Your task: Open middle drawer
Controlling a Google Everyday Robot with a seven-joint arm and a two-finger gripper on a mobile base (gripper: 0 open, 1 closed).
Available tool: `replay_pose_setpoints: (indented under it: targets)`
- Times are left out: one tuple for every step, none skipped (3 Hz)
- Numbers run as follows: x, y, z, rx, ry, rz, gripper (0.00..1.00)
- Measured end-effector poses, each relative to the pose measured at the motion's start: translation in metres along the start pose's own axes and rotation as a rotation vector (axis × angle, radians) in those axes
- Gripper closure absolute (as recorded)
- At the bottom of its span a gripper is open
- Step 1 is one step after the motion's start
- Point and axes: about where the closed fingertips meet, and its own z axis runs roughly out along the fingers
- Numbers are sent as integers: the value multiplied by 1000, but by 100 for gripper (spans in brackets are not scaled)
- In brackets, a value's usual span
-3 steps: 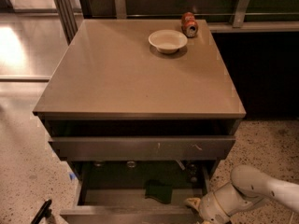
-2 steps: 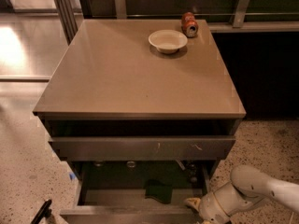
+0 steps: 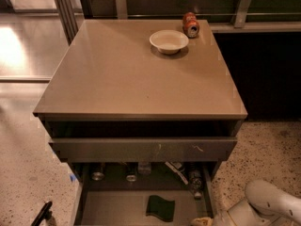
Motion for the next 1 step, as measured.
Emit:
replay_pose_setpoints:
  targets:
    - [0, 0, 0, 0, 0, 0, 0]
